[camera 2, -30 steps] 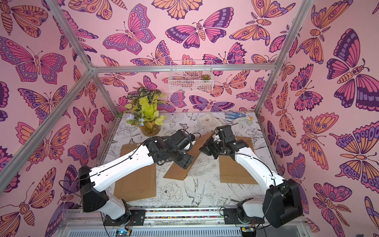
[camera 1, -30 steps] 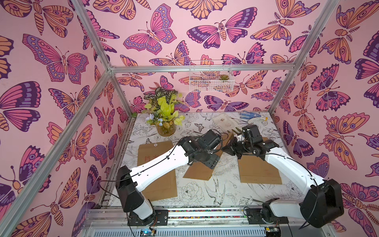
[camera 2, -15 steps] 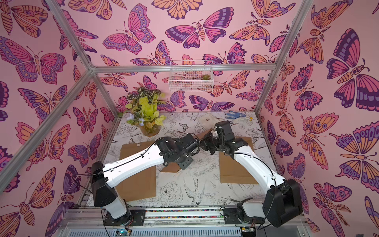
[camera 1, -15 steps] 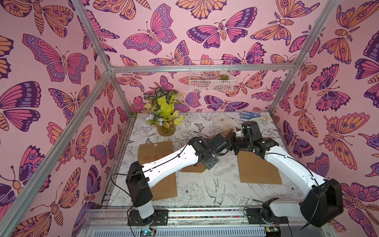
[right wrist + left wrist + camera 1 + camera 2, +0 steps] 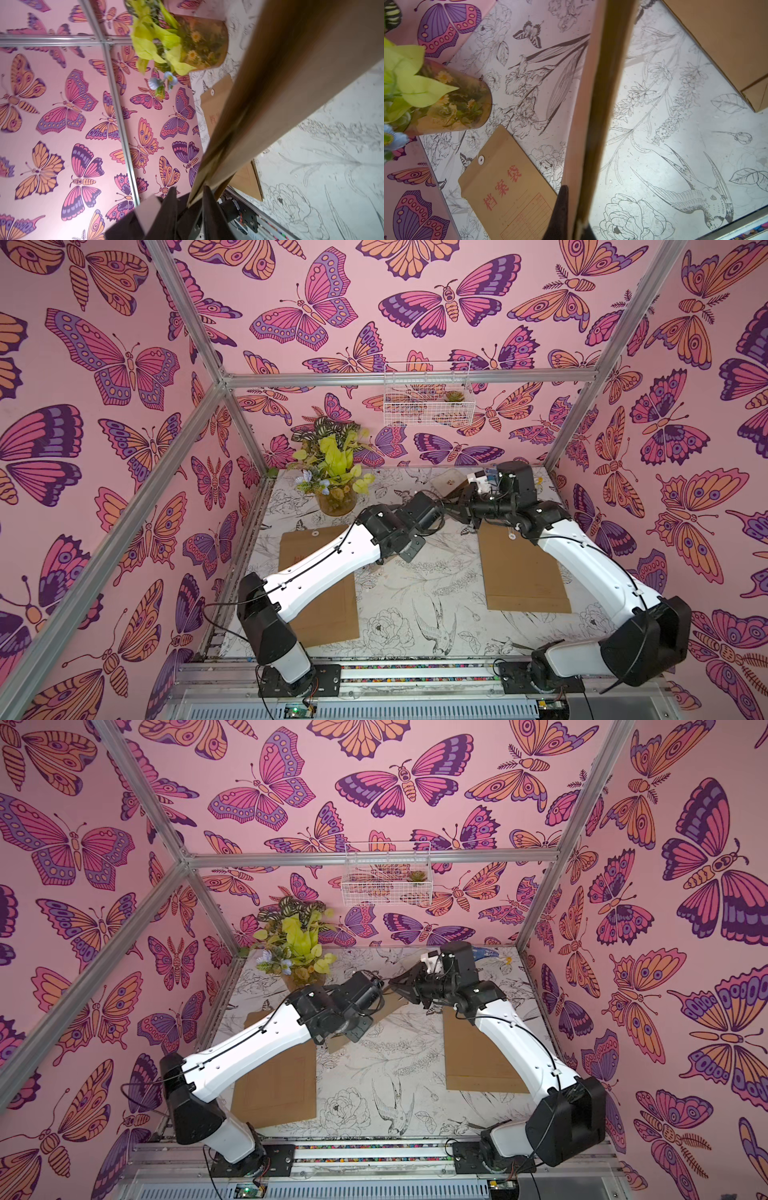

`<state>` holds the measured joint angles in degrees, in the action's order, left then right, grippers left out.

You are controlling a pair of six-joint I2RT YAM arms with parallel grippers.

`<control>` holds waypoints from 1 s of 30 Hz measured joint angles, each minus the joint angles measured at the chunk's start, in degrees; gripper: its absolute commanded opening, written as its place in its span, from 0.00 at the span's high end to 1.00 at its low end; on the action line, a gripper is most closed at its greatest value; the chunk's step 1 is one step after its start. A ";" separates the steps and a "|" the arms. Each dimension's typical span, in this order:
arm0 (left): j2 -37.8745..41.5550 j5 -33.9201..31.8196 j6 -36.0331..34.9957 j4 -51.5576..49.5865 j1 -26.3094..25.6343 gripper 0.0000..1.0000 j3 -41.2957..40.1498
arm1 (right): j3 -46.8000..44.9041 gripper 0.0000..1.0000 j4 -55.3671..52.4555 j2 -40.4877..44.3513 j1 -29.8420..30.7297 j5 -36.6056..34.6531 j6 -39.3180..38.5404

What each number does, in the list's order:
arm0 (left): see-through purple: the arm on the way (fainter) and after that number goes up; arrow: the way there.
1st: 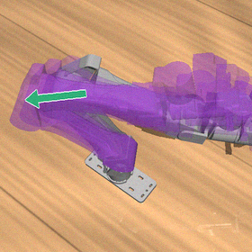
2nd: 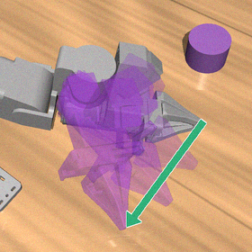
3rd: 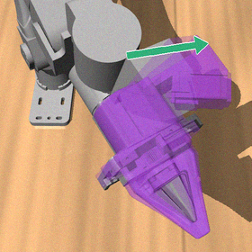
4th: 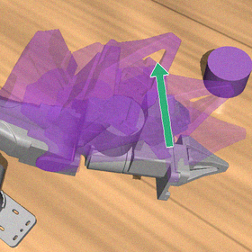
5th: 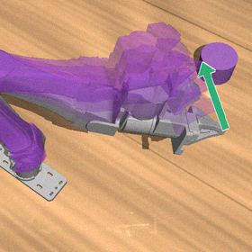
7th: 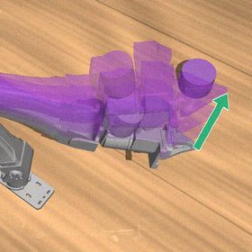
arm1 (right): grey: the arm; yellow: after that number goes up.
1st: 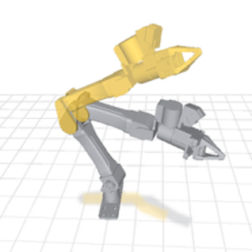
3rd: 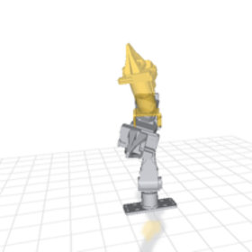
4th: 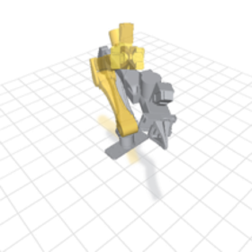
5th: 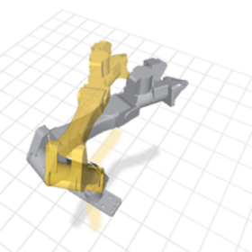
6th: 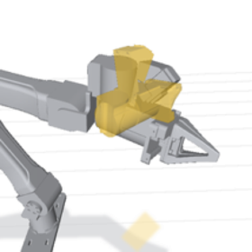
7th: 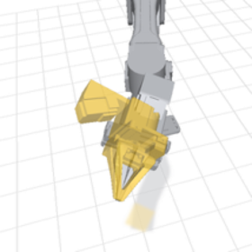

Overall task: Close the mouth of the file bag
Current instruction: Pick up the file bag from the center of the board.

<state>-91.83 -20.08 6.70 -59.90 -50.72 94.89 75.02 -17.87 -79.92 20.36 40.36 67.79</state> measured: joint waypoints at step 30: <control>27.21 50.23 3.76 28.30 25.59 1.00 -16.87 | -16.00 0.19 46.12 -0.79 -7.37 7.96 -15.50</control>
<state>-64.62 30.15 10.46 -31.59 -25.12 78.02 59.02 28.25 -80.71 12.99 48.31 52.29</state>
